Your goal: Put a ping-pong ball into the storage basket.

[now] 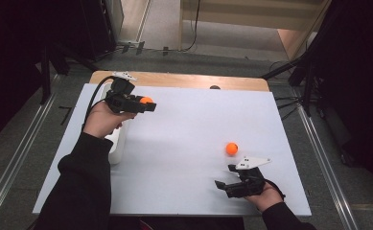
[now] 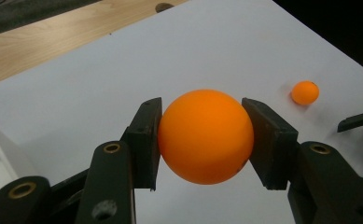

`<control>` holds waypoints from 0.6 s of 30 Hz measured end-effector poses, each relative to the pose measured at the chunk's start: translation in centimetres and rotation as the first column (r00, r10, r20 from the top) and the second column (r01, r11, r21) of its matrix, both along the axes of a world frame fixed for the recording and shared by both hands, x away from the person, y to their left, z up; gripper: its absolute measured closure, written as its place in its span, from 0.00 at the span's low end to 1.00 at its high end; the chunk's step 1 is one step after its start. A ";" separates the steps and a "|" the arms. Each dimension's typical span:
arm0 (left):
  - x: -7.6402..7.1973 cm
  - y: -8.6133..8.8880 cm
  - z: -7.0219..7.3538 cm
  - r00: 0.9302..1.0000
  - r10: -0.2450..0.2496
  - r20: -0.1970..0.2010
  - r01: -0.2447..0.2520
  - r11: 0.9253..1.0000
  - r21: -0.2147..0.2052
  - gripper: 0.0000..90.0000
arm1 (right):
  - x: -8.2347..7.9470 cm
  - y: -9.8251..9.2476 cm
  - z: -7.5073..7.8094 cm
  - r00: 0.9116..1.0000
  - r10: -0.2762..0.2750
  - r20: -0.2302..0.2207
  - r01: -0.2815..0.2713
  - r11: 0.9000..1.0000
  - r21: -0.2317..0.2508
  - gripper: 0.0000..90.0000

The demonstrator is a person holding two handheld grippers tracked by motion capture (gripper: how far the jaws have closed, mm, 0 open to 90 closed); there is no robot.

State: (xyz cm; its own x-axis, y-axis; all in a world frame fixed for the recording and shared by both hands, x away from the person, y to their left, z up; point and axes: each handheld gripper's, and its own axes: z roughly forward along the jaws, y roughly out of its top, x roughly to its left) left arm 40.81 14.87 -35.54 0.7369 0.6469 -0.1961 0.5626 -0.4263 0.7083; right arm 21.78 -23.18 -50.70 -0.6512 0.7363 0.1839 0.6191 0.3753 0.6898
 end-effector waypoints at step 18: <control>0.8 1.8 0.0 0.989 0.141 0.046 -0.142 0.990 0.025 0.56 | 0.0 0.0 0.0 1.000 0.002 -0.001 -0.002 1.000 -0.004 0.19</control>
